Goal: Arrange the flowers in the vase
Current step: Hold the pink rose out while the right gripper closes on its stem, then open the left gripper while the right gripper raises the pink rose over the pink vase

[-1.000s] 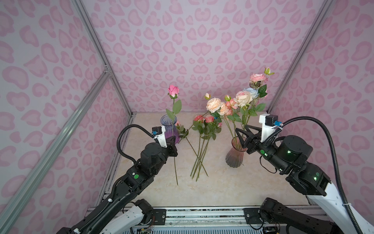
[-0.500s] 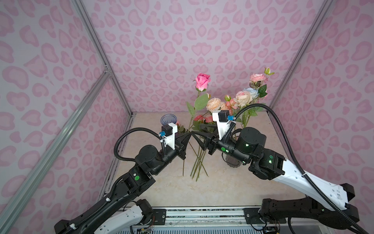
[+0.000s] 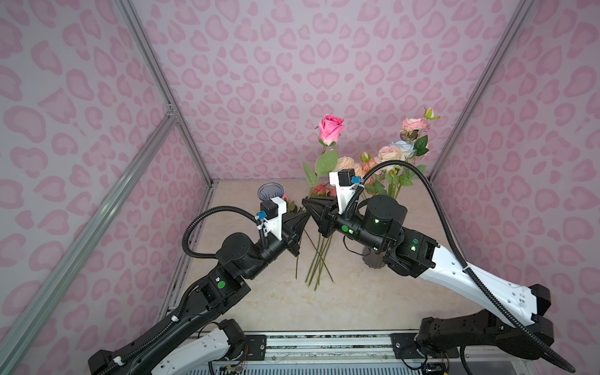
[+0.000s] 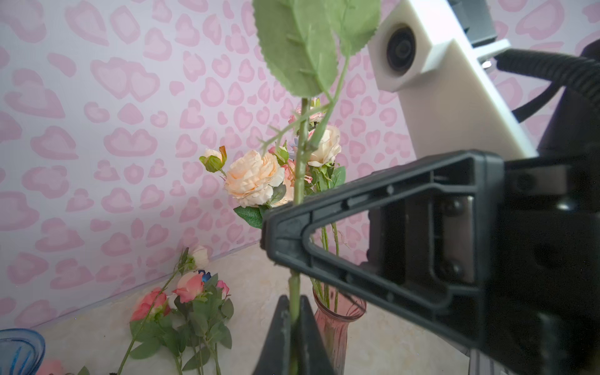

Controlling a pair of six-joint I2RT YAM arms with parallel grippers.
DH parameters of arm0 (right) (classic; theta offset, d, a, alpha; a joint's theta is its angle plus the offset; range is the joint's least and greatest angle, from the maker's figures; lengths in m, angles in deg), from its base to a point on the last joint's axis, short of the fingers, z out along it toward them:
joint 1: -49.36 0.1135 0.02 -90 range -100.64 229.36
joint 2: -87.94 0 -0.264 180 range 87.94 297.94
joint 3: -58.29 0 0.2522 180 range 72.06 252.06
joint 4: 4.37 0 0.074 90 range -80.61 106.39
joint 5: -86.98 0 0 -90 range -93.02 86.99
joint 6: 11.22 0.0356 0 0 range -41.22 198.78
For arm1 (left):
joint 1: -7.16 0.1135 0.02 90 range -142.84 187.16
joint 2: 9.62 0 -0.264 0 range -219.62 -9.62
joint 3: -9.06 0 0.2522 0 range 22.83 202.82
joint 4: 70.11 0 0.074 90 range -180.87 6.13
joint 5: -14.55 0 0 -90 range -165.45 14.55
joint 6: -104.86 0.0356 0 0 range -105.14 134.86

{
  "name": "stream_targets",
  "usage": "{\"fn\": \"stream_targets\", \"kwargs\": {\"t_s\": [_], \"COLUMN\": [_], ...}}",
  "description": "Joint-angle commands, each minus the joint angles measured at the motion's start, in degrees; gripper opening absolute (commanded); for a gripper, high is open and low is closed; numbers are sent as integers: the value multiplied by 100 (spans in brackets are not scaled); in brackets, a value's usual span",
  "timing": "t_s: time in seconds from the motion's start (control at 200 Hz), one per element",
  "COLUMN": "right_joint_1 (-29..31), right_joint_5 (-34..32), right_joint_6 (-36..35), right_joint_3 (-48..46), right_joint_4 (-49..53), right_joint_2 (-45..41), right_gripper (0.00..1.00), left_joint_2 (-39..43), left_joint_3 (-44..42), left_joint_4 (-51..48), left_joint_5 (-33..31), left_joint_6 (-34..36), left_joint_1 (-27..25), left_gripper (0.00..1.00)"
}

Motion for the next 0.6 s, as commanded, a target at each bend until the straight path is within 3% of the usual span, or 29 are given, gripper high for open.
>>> {"fn": "stream_targets", "kwargs": {"t_s": [0.0, 0.06, 0.135, 0.19, 0.365, 0.595], "right_joint_1": [-14, -22, -14, -13, -17, -116], "right_joint_5": [118, 149, 164, 108, -531, -2459], "right_joint_6": [110, 100, 26, -53, -766, -1871], "right_joint_3": [30, 23, 45, 100, 480, 546], "right_joint_4": [-261, -266, -231, -115, 727, 1848], "right_joint_2": [19, 24, 17, 8, -281, -1123], "right_gripper": [7, 4, 3, 2, 2, 1], "left_joint_2": [-9, -37, -80, -78, 480, 1430], "left_joint_3": [-6, 3, 64, 11, -638, -1486], "left_joint_4": [275, 243, 79, 67, 80, -257], "left_joint_5": [60, 39, -6, -18, -476, -1546], "left_joint_6": [93, 69, -48, -191, -506, -802], "left_joint_1": [7, 9, 5, 10, 12, 5], "left_gripper": [5, 14, 44, 56, 67, 74]}}
